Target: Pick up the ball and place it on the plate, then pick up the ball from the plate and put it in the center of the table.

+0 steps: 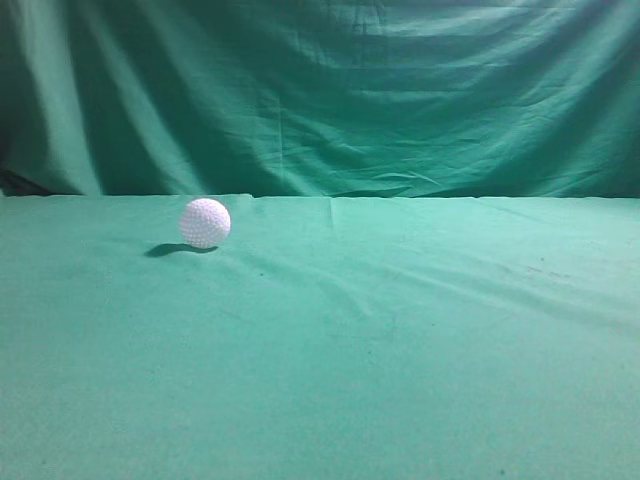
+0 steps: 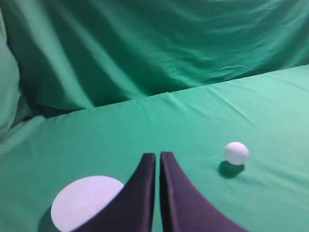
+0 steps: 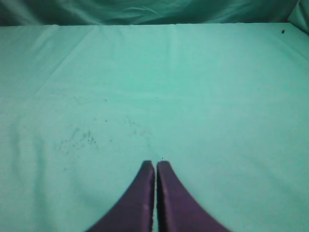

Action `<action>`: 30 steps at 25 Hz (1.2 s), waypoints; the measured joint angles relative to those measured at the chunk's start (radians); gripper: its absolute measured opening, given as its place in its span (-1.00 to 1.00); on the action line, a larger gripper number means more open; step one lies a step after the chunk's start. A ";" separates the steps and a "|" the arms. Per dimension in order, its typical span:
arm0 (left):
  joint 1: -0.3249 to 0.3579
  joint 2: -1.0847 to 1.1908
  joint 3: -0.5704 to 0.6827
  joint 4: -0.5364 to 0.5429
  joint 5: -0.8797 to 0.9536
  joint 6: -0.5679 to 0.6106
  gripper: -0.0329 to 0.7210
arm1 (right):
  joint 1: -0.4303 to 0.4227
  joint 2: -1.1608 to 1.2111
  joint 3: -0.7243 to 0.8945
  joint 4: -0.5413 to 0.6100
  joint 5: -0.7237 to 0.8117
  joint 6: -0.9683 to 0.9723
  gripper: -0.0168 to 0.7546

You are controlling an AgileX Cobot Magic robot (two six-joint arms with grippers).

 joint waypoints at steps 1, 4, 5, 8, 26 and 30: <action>0.000 0.000 0.029 0.000 -0.018 -0.002 -0.91 | 0.000 0.000 0.000 0.000 0.000 0.000 -0.96; 0.000 0.000 0.083 -0.002 -0.050 -0.005 -0.91 | 0.000 0.000 0.000 0.000 0.000 0.000 -0.96; 0.000 0.000 0.085 0.000 -0.051 -0.005 -0.91 | 0.000 0.000 0.000 0.000 0.000 0.000 -0.96; 0.000 0.000 0.085 0.022 -0.053 -0.005 -0.91 | 0.000 0.000 0.000 0.000 0.000 0.000 -0.96; 0.000 0.000 0.085 0.541 0.177 -0.496 -0.91 | 0.000 0.000 0.000 0.000 0.000 0.000 -0.96; 0.000 0.000 0.085 0.554 0.179 -0.515 -0.91 | 0.000 0.000 0.000 0.000 0.000 0.000 -0.96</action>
